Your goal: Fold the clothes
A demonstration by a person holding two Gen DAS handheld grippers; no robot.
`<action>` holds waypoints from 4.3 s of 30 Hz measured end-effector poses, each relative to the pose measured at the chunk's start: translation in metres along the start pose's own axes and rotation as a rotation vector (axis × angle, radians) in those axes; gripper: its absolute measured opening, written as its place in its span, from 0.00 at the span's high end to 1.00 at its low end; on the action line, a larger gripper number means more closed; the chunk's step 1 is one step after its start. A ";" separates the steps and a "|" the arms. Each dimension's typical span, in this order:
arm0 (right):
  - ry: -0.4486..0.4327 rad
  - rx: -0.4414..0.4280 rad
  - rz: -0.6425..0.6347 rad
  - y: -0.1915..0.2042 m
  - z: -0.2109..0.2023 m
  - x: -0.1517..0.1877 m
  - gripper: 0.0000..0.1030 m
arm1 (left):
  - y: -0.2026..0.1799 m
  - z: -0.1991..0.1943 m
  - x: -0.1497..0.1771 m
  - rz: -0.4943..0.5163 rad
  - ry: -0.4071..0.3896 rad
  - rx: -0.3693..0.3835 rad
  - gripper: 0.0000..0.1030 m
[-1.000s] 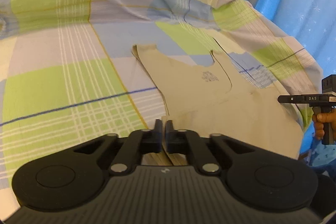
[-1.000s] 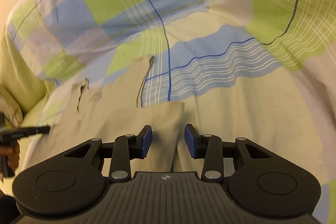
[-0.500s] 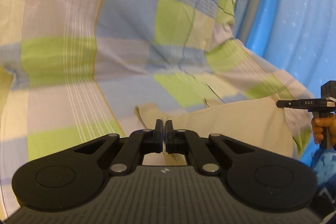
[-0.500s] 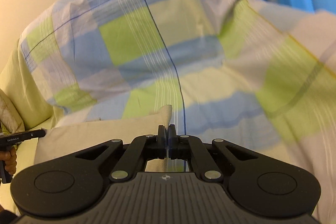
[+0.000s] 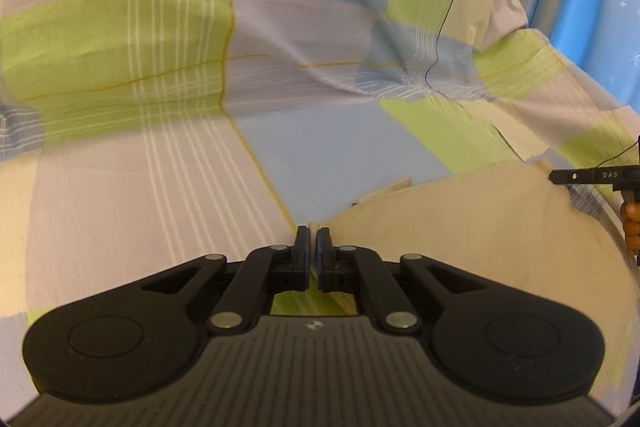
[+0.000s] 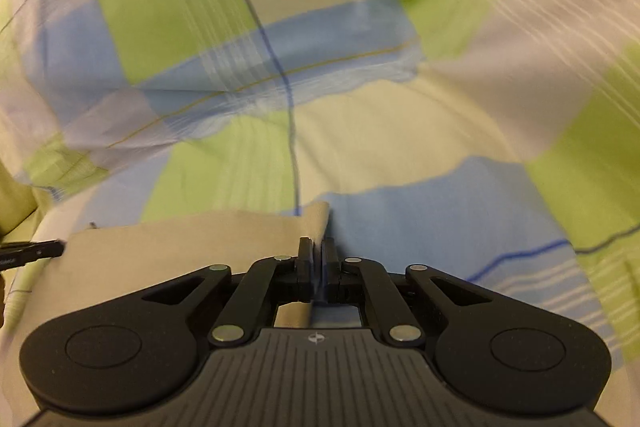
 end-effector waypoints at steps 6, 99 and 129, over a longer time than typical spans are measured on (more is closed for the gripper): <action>-0.049 0.036 -0.047 0.023 -0.065 0.015 0.80 | -0.012 -0.047 0.012 0.052 -0.022 -0.074 0.95; -0.013 0.395 -0.667 0.169 -0.322 0.169 0.63 | -0.240 -0.262 0.161 1.104 0.109 -0.024 0.71; -0.026 0.142 0.304 0.131 -0.209 0.130 0.21 | -0.270 0.011 0.003 0.844 0.331 0.470 0.40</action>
Point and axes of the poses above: each gripper's, at about its wrist camera, not at the fingertips, and z roughly the way its jaws point, y to its left, x to its underside, the point moved 2 cm from there along z, roughly the way its jaws point, and after that the axes turned 1 degree about -y, right-handed, at the moved point
